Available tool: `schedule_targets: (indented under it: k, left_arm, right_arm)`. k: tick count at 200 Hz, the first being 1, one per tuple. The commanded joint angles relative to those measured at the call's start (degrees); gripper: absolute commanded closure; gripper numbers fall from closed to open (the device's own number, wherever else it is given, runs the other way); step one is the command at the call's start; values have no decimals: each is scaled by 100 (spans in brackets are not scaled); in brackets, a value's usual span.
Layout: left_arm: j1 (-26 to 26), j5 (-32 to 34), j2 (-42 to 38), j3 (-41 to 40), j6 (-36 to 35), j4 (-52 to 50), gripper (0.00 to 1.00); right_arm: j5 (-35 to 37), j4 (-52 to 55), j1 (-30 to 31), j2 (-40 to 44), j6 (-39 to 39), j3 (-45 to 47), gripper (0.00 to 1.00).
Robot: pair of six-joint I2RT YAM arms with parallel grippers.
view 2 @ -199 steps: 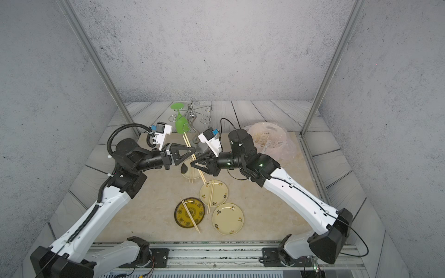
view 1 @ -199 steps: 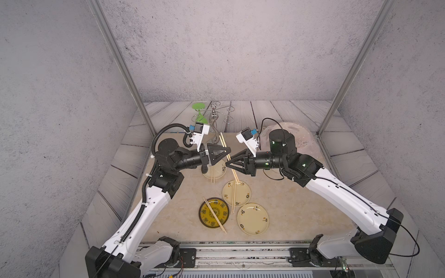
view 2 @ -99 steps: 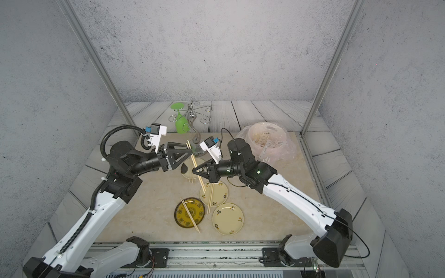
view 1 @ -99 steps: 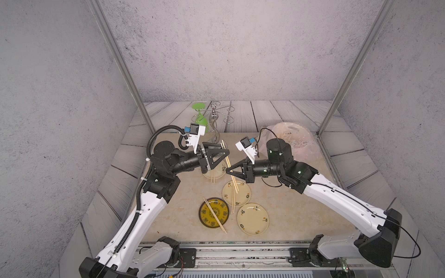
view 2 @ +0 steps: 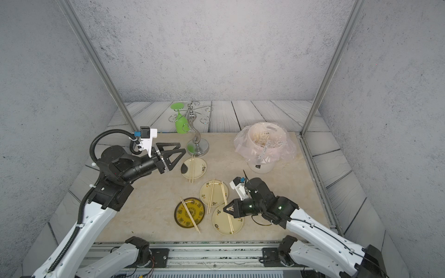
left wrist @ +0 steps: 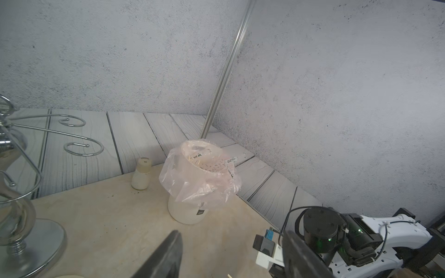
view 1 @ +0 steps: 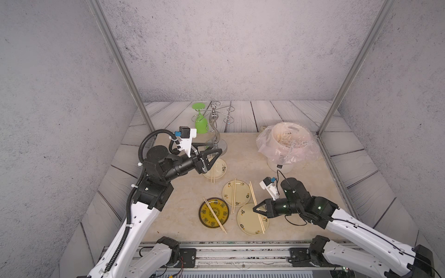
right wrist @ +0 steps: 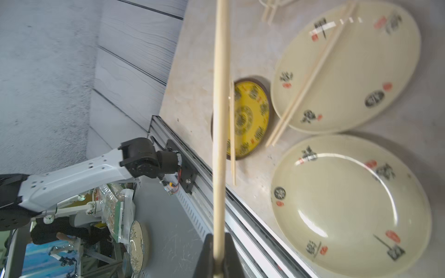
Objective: Remove the packaging of disposable chopsticks
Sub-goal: Place the disposable chopsticks on the plate.
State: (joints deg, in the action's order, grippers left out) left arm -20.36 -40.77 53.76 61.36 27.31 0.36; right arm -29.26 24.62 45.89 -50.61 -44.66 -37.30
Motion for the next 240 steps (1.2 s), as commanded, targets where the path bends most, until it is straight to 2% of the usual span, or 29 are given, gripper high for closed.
schedule_targets:
  k: [1, 53, 159, 240]
  left_arm:
    - [23, 73, 27, 112, -185, 3, 33]
    - [23, 186, 69, 44, -176, 52, 34]
    - [23, 322, 47, 16, -305, -18, 34]
    - [23, 323, 82, -7, -261, 29, 34]
  right_arm:
    - [292, 68, -8, 89, -566, 353, 100]
    - [630, -933, -10, -291, -1179, 1069, 100]
    - [593, -2395, -10, -1872, -1346, 1348, 99]
    - [579, -2484, -9, -2144, -1246, 1531, 97]
